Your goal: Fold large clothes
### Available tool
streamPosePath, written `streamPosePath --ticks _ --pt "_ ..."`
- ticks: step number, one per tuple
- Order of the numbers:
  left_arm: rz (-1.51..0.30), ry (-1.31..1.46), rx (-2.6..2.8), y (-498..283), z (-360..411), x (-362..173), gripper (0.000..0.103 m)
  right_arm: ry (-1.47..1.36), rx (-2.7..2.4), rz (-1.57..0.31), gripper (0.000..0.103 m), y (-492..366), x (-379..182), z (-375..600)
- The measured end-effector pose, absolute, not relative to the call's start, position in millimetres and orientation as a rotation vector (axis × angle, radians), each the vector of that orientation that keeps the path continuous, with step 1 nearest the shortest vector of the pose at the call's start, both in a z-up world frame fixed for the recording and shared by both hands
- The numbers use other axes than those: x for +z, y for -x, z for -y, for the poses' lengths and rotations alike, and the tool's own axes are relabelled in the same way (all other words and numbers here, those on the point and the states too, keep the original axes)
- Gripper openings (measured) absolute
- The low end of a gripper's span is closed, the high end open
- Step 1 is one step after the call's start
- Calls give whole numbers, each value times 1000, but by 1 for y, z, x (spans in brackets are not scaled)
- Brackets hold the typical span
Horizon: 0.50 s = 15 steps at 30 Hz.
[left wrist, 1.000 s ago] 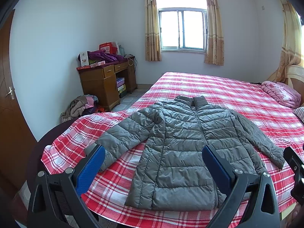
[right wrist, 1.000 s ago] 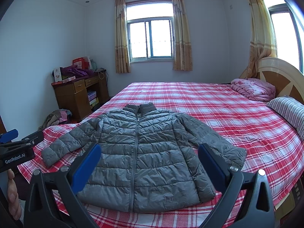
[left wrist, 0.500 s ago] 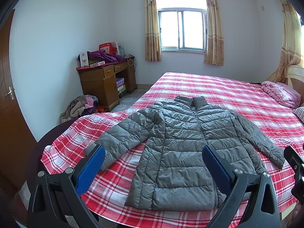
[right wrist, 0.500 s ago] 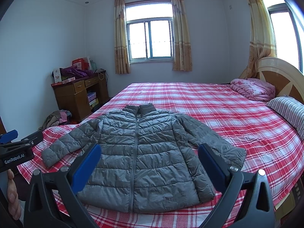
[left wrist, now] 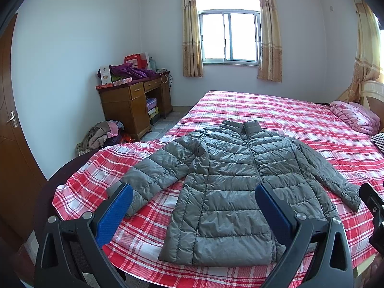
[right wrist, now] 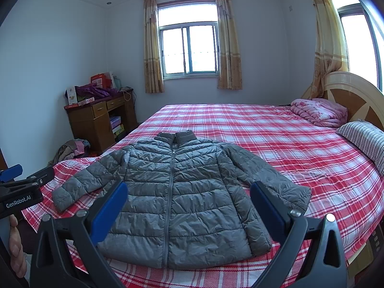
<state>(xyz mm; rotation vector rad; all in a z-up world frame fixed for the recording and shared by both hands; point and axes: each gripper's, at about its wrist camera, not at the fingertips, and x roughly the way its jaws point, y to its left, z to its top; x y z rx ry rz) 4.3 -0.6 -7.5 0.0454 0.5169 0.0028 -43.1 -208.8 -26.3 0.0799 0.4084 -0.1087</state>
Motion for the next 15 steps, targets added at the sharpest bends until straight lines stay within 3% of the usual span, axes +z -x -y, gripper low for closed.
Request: streamPosePath --ticks 15 --pt "-518 -43 0 -5 -2 -6 102 -81 -109 -410 103 43 -27 209"
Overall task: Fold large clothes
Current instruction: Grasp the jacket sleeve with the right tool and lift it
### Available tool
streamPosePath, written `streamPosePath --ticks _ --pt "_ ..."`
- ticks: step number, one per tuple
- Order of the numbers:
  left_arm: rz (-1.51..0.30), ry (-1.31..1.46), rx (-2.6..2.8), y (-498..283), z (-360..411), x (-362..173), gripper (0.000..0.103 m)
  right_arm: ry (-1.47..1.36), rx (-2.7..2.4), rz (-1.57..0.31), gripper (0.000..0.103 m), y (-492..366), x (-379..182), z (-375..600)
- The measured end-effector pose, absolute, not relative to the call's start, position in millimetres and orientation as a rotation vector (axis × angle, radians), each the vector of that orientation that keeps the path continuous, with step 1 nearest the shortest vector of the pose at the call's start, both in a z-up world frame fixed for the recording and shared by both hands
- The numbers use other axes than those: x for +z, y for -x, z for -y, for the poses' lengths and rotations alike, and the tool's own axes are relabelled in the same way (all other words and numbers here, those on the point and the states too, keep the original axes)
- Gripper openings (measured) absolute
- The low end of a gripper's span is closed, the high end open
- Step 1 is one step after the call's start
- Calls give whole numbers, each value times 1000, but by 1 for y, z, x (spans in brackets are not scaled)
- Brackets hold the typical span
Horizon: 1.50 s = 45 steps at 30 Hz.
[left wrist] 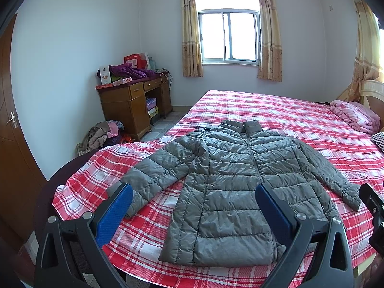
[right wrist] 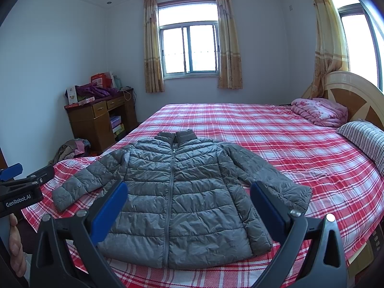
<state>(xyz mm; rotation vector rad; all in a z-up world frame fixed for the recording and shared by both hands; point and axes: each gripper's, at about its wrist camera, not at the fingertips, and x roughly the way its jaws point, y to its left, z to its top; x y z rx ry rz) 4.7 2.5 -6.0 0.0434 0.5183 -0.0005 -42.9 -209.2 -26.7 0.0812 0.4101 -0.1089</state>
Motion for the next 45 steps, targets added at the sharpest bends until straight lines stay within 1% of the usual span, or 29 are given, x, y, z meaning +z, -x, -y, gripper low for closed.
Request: streamPosePath --ticks 12,18,21,26,28,32,37,40,41,42,43,44,45 --pt "-539 -56 -2 -11 -3 -14 102 -86 -109 -413 103 43 -29 210" --pt "-541 -76 37 -35 -7 -31 102 -107 -119 -432 103 31 -40 226" --pt "-541 -98 77 -61 -10 -50 102 -131 -187 -457 103 13 -56 255" --pt "-663 -75 97 -123 -23 -87 102 -209 -350 -555 103 -21 -98 333" --pt "-681 -72 111 -142 -24 -97 102 -248 -400 -590 103 -28 -112 362" --pt "-706 -87 142 -185 -19 -117 102 -332 -530 -647 103 -39 -142 428" --pt "-770 -119 172 -236 -7 -152 102 -423 -635 -722 102 -55 -179 487" --pt "-816 -164 202 -263 5 -176 102 -477 -660 -768 93 -66 -200 514" --pt "-829 -178 207 -268 8 -182 102 -498 -653 -783 85 -70 -206 520" --pt "-836 -190 212 -273 10 -186 102 -516 -632 -800 81 -76 -212 524" --pt "-842 -204 216 -277 14 -191 102 -509 -624 -807 80 -80 -215 525" --pt "-844 -213 216 -279 17 -193 102 -474 -628 -799 65 -83 -214 523" --pt "-847 -227 217 -282 20 -195 102 -438 -621 -791 42 -85 -213 522"
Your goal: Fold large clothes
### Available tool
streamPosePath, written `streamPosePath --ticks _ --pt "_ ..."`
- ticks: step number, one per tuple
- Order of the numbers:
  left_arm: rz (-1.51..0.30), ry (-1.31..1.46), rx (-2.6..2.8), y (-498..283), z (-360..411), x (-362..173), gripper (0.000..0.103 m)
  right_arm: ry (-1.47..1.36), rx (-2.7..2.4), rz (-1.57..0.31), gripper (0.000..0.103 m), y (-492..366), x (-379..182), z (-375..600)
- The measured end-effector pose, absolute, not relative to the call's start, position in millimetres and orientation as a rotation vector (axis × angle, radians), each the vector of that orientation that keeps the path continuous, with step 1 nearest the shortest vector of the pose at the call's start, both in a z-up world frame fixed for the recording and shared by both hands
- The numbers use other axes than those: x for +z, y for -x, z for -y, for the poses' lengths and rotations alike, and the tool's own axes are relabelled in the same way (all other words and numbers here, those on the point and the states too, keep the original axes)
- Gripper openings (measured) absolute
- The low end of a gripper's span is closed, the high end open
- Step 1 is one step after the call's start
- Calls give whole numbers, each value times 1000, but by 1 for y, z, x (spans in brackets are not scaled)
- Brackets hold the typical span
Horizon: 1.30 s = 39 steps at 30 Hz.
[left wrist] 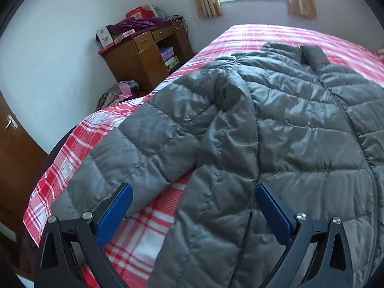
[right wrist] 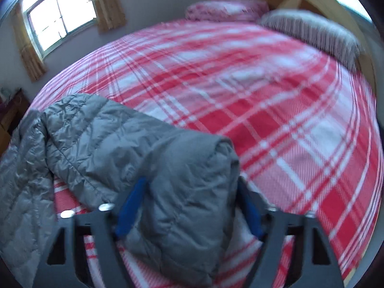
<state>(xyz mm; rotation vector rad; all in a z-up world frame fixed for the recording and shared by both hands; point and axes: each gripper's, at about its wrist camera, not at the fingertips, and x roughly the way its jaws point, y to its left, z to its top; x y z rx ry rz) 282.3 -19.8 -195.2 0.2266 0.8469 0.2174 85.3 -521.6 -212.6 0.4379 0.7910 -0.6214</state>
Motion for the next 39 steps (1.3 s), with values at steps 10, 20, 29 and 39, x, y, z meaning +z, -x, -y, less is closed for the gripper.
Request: streamPosePath --ticks 10,20,29,39 --pt "-856 -314 176 -291 39 -202 102 -453 -670 -721 20 -64 -207 565" --pt "-843 -355 95 -285 43 -197 102 -434 -738 -670 20 -63 -188 586" --pt "-783 -270 128 -300 16 -159 102 -214 -597 -518 20 -117 -83 507" --pt "-767 -219 167 -322 -11 -149 102 53 -273 -487 20 -212 -59 316"
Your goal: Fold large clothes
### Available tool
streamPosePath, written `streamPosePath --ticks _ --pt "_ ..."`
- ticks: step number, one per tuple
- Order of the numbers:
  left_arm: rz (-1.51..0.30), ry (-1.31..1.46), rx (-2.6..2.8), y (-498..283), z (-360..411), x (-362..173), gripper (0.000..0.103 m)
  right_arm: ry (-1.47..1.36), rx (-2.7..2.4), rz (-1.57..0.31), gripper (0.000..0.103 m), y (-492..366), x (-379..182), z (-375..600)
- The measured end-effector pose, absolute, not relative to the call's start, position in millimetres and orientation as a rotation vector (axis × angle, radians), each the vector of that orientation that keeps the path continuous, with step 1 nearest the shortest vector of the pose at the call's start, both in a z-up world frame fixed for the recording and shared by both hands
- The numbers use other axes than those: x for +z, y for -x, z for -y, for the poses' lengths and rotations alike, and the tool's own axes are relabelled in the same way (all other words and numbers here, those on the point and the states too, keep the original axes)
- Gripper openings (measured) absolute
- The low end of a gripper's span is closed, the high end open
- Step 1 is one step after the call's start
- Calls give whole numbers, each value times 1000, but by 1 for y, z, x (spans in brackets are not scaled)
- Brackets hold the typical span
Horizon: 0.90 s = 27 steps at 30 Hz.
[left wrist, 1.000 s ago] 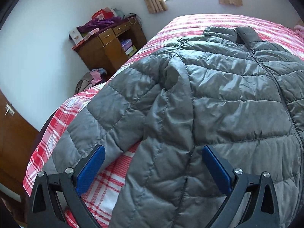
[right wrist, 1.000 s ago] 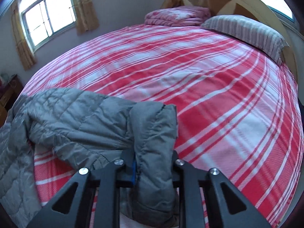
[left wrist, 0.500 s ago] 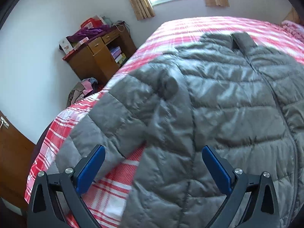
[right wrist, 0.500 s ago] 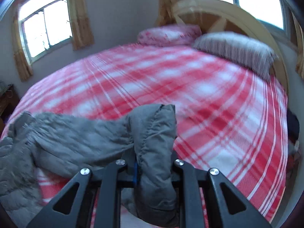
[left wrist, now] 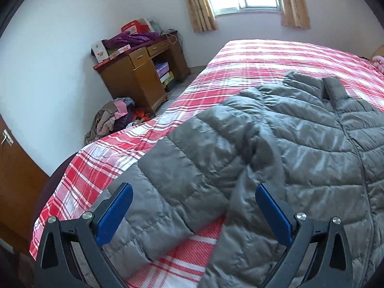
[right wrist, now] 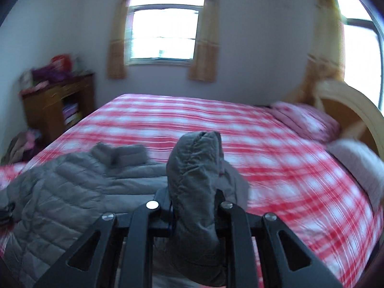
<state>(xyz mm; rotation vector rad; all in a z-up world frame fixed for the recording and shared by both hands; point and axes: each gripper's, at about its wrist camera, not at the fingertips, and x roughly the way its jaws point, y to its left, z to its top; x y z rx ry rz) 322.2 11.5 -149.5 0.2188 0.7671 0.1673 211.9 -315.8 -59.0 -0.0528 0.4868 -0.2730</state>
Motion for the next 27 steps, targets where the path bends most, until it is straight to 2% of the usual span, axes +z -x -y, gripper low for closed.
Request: streamPosePath --ticks 6,8,10,11,12,19,22,27 --pt "-801 -210 204 -334 -27 -164 102 129 -160 -549 20 -251 -117 246" --pt "-823 -209 206 -337 -31 -171 102 128 -133 -585 23 -264 -137 234" --pt "-834 -216 215 -340 -33 -175 102 96 -83 -650 39 -274 -162 228" --pt "-835 -222 224 -340 -33 -175 102 88 -73 -662 59 -275 -166 227" --pt "-832 -223 238 -340 -33 -174 102 77 -52 -670 74 -274 -170 222" --pt "-779 -181 228 -335 -20 -138 102 115 58 -553 80 -208 -149 218" --pt "-760 -167 147 -332 13 -121 102 23 -12 -488 90 -186 -140 254" --pt "-815 -165 0 -339 78 -125 102 -8 -198 -526 91 -184 -161 308"
